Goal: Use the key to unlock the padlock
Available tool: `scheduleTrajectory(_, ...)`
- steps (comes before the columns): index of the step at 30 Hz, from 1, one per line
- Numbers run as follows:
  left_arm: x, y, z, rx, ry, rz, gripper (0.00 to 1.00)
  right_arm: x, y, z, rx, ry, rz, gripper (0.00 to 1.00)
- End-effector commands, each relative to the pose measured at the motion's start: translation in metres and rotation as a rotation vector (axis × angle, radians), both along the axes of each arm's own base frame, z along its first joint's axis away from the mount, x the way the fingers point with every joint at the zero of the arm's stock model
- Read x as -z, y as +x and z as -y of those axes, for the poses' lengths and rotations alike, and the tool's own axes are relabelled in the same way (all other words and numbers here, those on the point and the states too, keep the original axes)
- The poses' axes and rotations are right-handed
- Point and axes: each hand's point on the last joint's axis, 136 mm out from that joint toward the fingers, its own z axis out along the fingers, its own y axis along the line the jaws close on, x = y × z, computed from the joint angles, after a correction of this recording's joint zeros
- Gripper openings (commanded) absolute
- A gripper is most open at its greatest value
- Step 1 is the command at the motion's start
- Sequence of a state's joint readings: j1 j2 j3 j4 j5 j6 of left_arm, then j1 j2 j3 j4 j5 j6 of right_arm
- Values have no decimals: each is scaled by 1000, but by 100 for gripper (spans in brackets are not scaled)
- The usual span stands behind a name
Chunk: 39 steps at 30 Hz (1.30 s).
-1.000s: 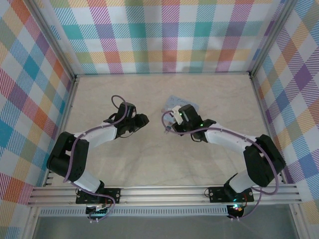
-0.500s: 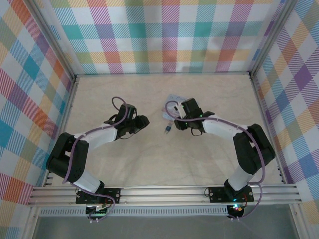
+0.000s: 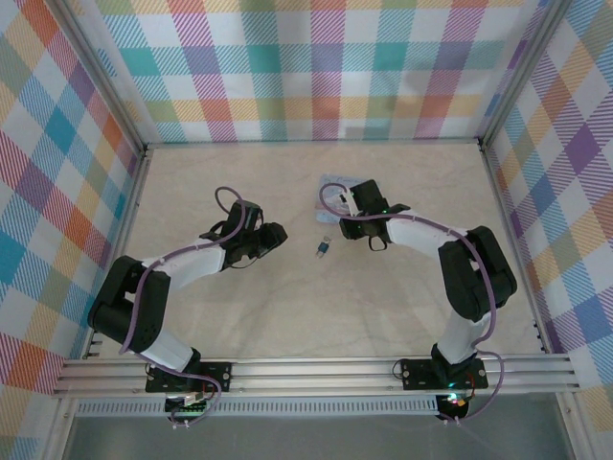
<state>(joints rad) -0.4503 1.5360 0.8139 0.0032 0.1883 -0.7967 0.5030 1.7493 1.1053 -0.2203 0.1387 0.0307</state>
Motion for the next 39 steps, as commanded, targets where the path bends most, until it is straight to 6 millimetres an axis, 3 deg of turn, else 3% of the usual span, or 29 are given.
scheduleTrajectory(1,-21,0,-2,-16,0,57,45,-33,-6,4,13,51,55,45)
scheduleTrajectory(7,-47,6,-5,2,40,117,52,-63,-25,19,31,79,98,60)
scheduleTrajectory(13,-75,9,-2,60,67,168,59,-80,-46,32,57,166,95,67)
scheduleTrajectory(14,-80,9,-2,69,76,176,63,-82,-49,34,60,176,96,69)
scheduleTrajectory(15,-84,9,-3,74,87,183,77,-87,-53,36,64,191,98,70)
scheduleTrajectory(17,-93,8,-6,88,121,200,83,-94,-60,44,83,210,103,75)
scheduleTrajectory(19,-100,6,-13,91,168,205,100,-100,-64,51,101,223,110,82)
scheduleTrajectory(20,-103,6,-18,87,194,212,100,-104,-66,56,113,229,117,100)
scheduleTrajectory(21,-108,5,-23,82,221,228,100,-109,-67,62,133,240,129,100)
scheduleTrajectory(24,-126,7,-46,14,315,293,100,-123,-67,80,201,253,156,100)
scheduleTrajectory(27,-147,7,-84,-109,448,359,100,-131,-59,104,308,230,199,100)
scheduleTrajectory(31,-156,6,-130,-218,679,458,100,-129,-44,161,582,129,302,99)
scheduleTrajectory(34,-143,0,-166,-304,811,426,100,-119,-37,189,676,42,408,100)
scheduleTrajectory(35,-130,-2,-176,-309,843,394,100,-111,-36,197,701,14,431,100)
scheduleTrajectory(39,-95,1,-206,-401,885,397,100,-87,-28,207,705,-28,521,100)
